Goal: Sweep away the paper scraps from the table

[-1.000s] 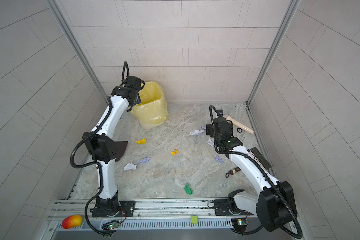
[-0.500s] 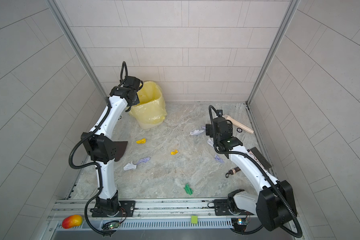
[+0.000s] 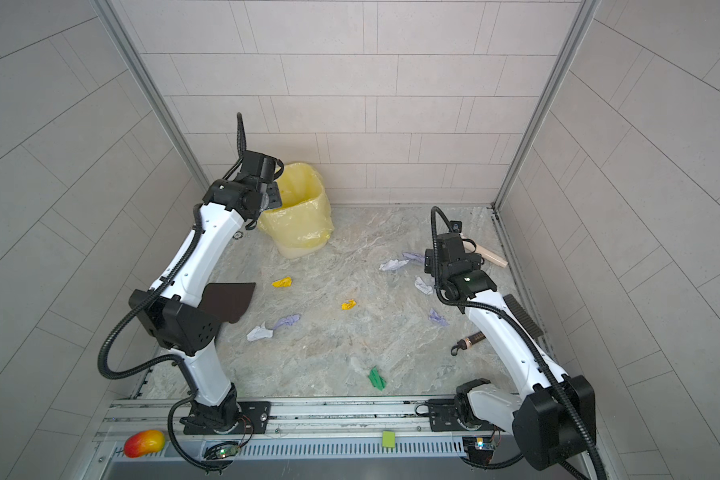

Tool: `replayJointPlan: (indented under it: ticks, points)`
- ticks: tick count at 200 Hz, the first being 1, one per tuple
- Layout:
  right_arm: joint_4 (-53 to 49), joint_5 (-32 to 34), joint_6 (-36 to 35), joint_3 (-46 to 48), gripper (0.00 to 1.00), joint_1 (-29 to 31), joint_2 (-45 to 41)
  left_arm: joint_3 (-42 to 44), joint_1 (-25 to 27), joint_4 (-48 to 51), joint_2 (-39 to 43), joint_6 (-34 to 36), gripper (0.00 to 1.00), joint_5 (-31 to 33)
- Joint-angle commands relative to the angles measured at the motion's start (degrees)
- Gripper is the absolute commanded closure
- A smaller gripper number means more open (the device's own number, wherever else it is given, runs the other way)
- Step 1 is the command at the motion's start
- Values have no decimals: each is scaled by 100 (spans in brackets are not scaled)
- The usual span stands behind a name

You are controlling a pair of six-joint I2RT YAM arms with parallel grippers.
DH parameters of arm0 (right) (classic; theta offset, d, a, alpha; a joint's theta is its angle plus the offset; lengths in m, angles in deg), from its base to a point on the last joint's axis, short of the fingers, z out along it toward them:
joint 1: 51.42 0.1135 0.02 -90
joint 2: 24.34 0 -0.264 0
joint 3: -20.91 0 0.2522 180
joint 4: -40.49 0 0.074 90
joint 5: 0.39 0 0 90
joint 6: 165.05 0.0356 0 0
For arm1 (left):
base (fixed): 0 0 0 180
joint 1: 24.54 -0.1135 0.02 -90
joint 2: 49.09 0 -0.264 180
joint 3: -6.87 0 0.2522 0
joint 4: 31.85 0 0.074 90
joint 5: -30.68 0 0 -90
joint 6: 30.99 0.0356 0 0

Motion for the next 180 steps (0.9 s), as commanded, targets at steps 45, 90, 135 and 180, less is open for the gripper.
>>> replayJointPlan:
  ticks: [45, 90, 135, 180]
  points:
    - [-2179, -1397, 1522, 74, 1, -1483, -348, 990, 966, -475, 545, 222, 13, -610]
    - [-2369, -1950, 1939, 662, 1, -2267, -384, 2182, 1499, -1331, 1011, -163, 7, -1584]
    - [-2676, -2486, 2032, 823, 1, -2769, 413, 3131, 1799, -1843, 1032, -415, 6, -2294]
    - [-2483, -2628, 2264, 1110, 8, -2927, 742, 3563, 1885, -2122, 923, -443, 5, -2662]
